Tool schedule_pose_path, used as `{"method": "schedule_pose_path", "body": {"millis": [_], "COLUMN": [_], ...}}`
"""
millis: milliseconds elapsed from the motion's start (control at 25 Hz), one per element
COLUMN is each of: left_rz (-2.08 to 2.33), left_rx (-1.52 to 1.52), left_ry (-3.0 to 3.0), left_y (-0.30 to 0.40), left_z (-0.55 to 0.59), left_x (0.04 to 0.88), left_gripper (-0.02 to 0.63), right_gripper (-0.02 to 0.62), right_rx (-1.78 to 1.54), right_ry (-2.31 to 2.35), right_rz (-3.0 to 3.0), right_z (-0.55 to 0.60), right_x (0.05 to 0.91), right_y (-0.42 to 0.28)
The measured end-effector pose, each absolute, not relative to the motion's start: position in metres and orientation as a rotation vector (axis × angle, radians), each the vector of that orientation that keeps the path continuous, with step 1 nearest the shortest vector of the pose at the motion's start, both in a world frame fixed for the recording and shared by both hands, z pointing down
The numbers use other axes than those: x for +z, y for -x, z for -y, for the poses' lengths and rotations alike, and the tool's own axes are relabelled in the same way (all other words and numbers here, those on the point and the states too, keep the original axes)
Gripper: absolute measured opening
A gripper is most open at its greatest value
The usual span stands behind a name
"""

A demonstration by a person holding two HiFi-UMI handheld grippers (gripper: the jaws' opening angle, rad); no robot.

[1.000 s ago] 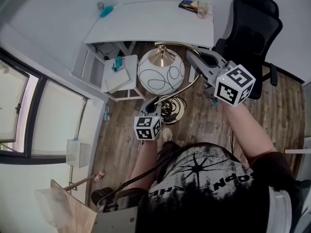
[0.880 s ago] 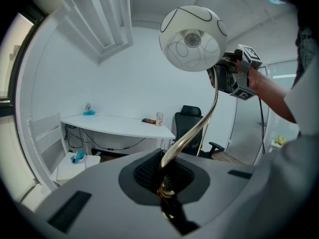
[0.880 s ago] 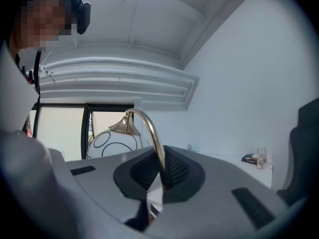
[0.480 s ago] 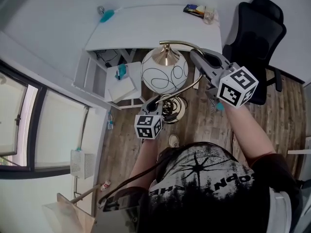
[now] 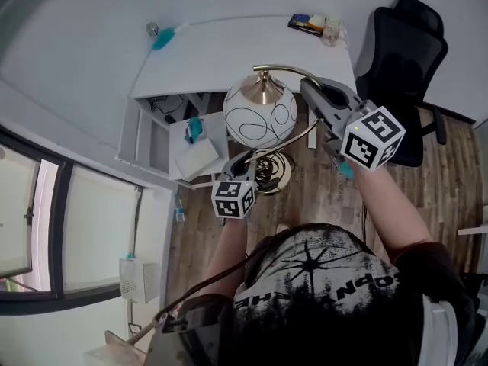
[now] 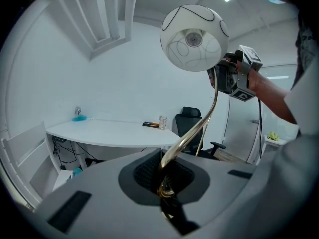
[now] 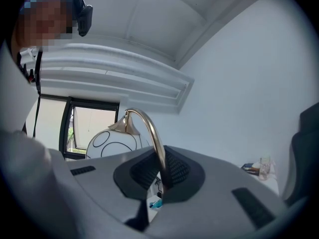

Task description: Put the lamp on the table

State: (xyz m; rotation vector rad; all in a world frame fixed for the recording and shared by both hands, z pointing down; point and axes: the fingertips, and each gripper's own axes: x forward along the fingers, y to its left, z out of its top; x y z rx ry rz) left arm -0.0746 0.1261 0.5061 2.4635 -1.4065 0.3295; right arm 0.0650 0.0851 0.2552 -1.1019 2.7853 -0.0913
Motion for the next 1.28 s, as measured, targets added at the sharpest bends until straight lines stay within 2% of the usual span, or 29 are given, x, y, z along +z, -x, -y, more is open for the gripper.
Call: {"method": "schedule_pose_path", "body": {"millis": [760,1280], "left_rz": [1.341,1.385], "left_rx": [0.347,0.361], "left_ry": [-2.488,-2.424], "left_y": [0.098,0.093], "left_z": [-0.076,0.012], "left_x": [0.523,0.537], "left_gripper": [0.014,0.015], "right_gripper": [0.017,0.017], "right_rx": [-0.063,-0.133], "right_ry": [1.175,1.124], "right_rz": [-2.769,-2.809], "right_z": [-0.040,0.066], "right_x": [0.273,0.292], "right_y": [-0.043,-0.047]}}
